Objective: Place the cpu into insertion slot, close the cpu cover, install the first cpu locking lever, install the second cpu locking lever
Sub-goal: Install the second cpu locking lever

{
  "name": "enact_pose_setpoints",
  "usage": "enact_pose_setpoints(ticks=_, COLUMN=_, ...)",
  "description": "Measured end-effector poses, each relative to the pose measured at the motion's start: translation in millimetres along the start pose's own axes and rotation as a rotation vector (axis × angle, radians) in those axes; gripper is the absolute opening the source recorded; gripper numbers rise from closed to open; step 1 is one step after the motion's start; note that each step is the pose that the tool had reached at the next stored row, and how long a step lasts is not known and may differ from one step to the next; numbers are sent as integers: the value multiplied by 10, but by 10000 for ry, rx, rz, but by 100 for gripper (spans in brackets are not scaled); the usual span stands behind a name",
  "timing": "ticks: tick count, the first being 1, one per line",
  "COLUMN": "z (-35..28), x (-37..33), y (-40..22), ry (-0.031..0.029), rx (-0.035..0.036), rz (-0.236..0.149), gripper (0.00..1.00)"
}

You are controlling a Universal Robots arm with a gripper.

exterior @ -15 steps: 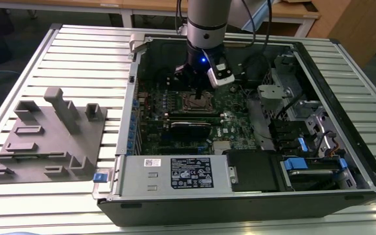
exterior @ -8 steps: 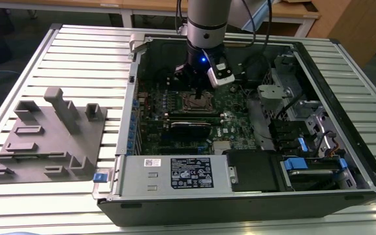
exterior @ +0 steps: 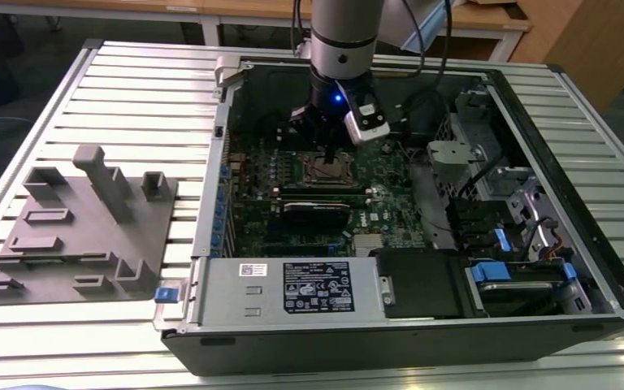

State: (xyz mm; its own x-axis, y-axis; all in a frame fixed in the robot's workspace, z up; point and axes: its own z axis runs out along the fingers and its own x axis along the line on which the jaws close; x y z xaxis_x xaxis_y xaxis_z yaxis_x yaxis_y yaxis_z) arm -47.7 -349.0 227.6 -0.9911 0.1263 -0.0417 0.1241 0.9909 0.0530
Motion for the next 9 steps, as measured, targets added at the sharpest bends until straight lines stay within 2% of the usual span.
enact_pose_setpoints(ticks=4, z=-44, x=-2, y=3, ry=-1, rx=-3, rz=0, gripper=11)
enact_pose_setpoints(ticks=9, z=-50, x=-3, y=1, ry=-2, rx=-5, rz=-1, gripper=11)
